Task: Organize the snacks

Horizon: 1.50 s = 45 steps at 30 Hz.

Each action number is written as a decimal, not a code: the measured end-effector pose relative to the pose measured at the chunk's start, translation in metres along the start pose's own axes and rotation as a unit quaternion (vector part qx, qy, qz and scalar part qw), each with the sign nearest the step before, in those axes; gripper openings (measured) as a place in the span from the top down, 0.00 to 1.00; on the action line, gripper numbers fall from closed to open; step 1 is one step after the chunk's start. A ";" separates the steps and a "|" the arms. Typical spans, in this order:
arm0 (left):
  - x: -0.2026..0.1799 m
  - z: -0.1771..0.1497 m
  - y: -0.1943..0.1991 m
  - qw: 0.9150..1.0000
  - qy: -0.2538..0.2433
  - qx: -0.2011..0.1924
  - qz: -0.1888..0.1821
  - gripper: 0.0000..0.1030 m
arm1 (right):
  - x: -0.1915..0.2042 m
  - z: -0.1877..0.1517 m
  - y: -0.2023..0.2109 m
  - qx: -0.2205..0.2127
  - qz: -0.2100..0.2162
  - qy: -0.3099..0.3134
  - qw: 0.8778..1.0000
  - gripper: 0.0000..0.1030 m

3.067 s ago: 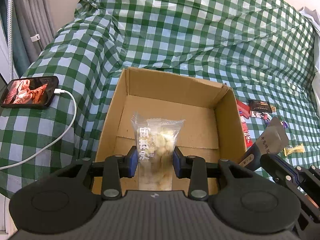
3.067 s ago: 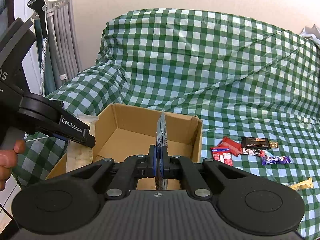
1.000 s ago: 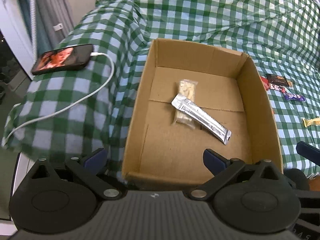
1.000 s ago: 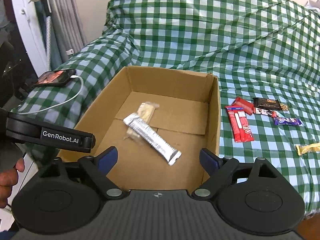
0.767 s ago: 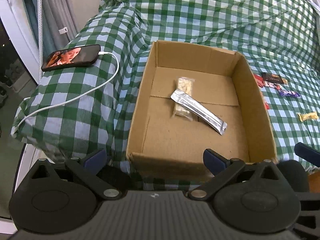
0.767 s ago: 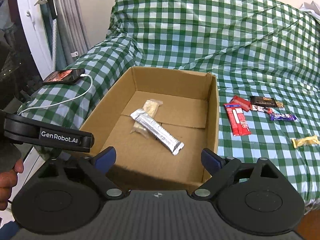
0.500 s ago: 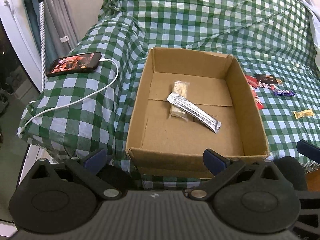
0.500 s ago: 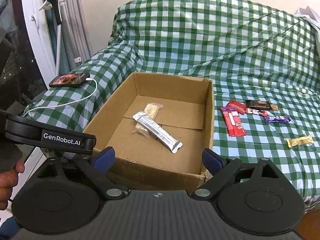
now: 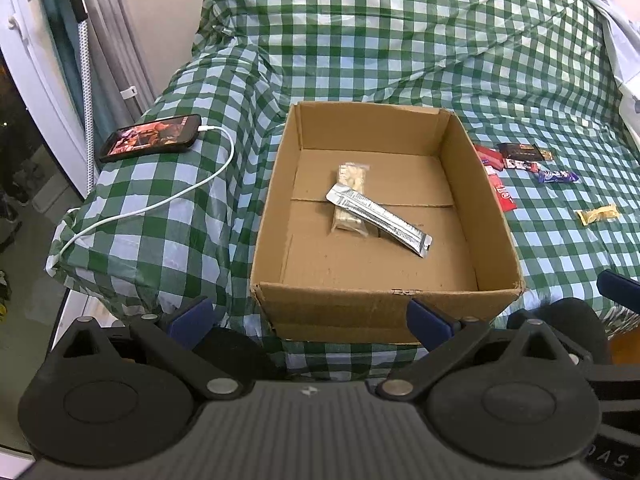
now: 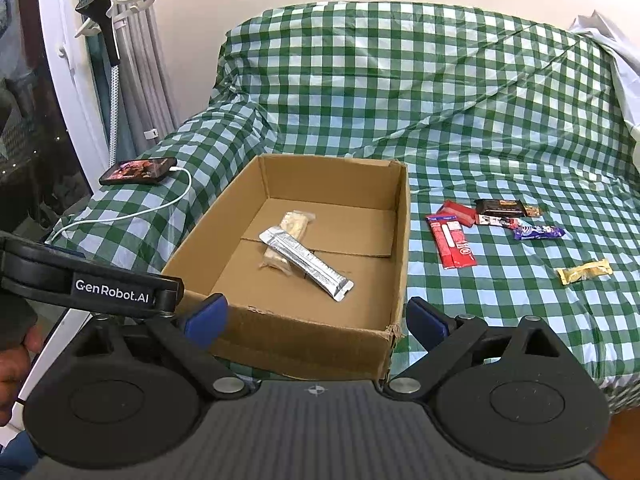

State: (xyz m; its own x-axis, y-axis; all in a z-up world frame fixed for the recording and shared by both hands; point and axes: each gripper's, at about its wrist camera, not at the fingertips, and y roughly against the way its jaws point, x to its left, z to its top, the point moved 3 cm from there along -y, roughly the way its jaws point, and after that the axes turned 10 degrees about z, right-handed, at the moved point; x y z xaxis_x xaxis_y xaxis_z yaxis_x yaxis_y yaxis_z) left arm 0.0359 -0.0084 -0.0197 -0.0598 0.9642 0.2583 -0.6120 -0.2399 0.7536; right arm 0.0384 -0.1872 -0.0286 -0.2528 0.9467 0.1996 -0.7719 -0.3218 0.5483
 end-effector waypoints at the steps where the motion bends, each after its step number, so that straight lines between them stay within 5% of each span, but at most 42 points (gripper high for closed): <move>1: 0.000 0.000 0.001 1.000 0.001 0.000 0.000 0.00 | 0.000 0.000 0.000 -0.001 0.000 0.001 1.000 0.07; 45: -0.005 -0.006 -0.013 0.999 -0.004 0.031 -0.009 0.00 | -0.006 -0.011 -0.010 0.032 -0.007 -0.018 0.999 0.04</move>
State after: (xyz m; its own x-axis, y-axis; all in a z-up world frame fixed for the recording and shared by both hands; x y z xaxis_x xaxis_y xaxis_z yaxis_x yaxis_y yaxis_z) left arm 0.0398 -0.0094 -0.0341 -0.0425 0.9673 0.2500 -0.5622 -0.2300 0.7944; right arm 0.0412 -0.1898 -0.0436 -0.2202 0.9500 0.2212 -0.7362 -0.3106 0.6013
